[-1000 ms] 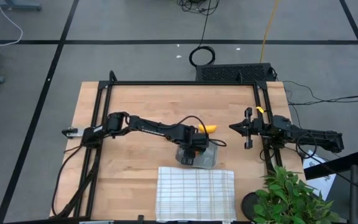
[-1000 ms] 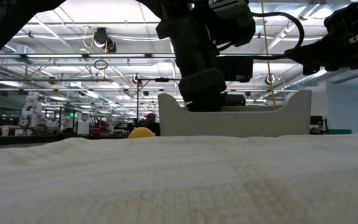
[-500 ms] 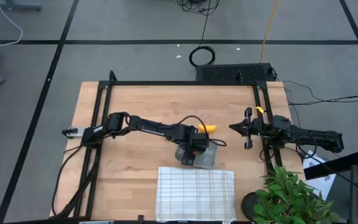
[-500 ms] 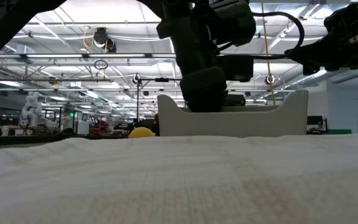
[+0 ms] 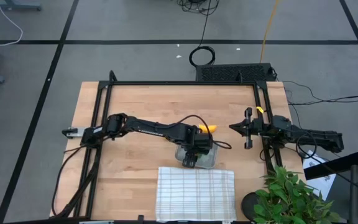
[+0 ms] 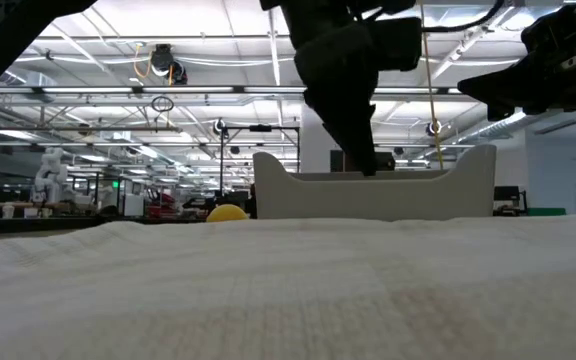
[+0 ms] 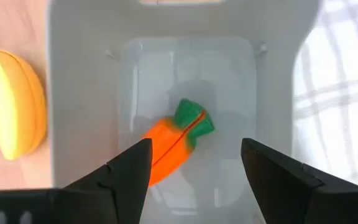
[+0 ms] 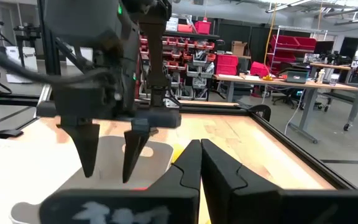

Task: Pick and placing Produce into tupperware
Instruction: Adjust the gray bin, then put the banana into the gray bin

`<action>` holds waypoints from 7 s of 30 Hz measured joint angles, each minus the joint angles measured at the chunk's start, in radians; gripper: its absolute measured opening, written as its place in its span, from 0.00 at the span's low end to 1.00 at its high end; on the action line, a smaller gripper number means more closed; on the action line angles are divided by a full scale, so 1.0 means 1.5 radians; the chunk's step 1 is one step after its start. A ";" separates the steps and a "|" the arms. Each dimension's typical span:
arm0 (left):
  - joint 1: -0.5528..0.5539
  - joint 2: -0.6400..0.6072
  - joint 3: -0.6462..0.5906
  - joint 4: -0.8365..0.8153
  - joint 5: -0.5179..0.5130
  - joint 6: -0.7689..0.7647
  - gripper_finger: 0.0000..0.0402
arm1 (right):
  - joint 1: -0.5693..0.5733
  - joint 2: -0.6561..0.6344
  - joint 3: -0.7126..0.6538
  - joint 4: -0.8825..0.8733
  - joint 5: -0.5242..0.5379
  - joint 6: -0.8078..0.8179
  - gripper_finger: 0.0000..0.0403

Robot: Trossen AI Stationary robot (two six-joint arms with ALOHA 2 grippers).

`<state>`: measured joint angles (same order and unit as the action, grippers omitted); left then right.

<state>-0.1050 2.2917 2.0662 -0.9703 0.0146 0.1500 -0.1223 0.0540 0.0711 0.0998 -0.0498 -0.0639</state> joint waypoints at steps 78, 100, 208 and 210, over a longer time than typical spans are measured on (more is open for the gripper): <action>0.038 -0.025 -0.021 -0.125 -0.165 -0.065 0.02 | 0.000 0.003 0.000 -0.010 0.000 0.017 0.00; 0.038 -0.106 -0.021 -0.072 -0.239 0.019 0.01 | 0.000 0.004 0.000 -0.009 -0.002 0.018 0.00; 0.154 -0.861 -1.200 1.044 -0.011 -0.013 0.05 | 0.000 0.017 0.000 -0.045 -0.002 0.068 0.00; 0.154 -0.861 -1.200 1.044 -0.011 -0.012 0.05 | 0.000 0.017 0.000 -0.045 0.003 0.066 0.00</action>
<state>0.1261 1.0000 0.2661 0.5963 -0.0021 0.1319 -0.1226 0.0799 0.0708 0.0322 -0.0450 0.0358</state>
